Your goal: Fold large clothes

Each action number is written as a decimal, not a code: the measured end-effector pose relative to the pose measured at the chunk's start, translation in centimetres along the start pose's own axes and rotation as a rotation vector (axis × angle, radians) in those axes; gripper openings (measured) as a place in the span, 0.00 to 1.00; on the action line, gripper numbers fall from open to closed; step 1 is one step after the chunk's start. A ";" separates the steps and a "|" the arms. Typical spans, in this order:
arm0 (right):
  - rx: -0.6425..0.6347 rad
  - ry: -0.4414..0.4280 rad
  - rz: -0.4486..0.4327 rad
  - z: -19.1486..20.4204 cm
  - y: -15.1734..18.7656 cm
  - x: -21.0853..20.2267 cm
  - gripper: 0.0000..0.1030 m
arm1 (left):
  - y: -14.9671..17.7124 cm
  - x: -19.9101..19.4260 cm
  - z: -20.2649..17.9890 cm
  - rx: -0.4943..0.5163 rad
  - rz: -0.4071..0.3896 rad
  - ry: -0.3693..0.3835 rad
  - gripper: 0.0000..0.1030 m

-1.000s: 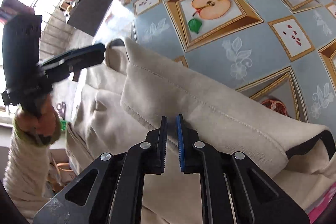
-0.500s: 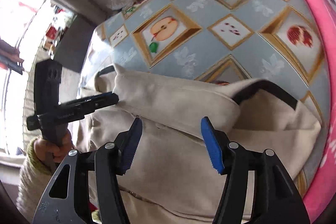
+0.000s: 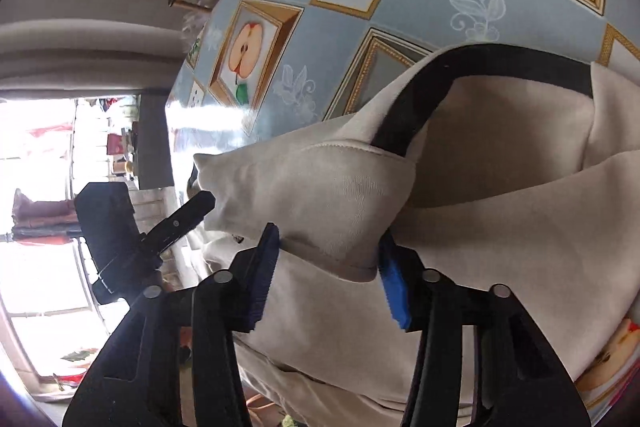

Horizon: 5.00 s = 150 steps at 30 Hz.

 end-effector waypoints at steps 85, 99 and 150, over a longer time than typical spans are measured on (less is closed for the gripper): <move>-0.642 0.309 -0.126 7.1 -2.1 7.7 0.00 | 0.4 3.2 -3.7 0.555 -0.094 -0.310 0.23; -0.217 0.155 -0.109 -0.9 -1.6 0.1 0.33 | 0.7 3.1 -3.6 0.550 -0.100 -0.304 0.23; -0.423 0.521 -0.367 3.0 -0.1 0.4 0.49 | 0.7 -1.1 -2.3 0.439 -0.150 -0.362 0.36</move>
Point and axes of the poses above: each gripper's, at about its wrist camera, not at the fingertips, and x roughly the way its jaws point, z to its left, y to its underside, the point moved 9 cm from there along x, roughly the way its jaws point, and after that the axes turned 5 degrees about z, right-handed, at the moved point
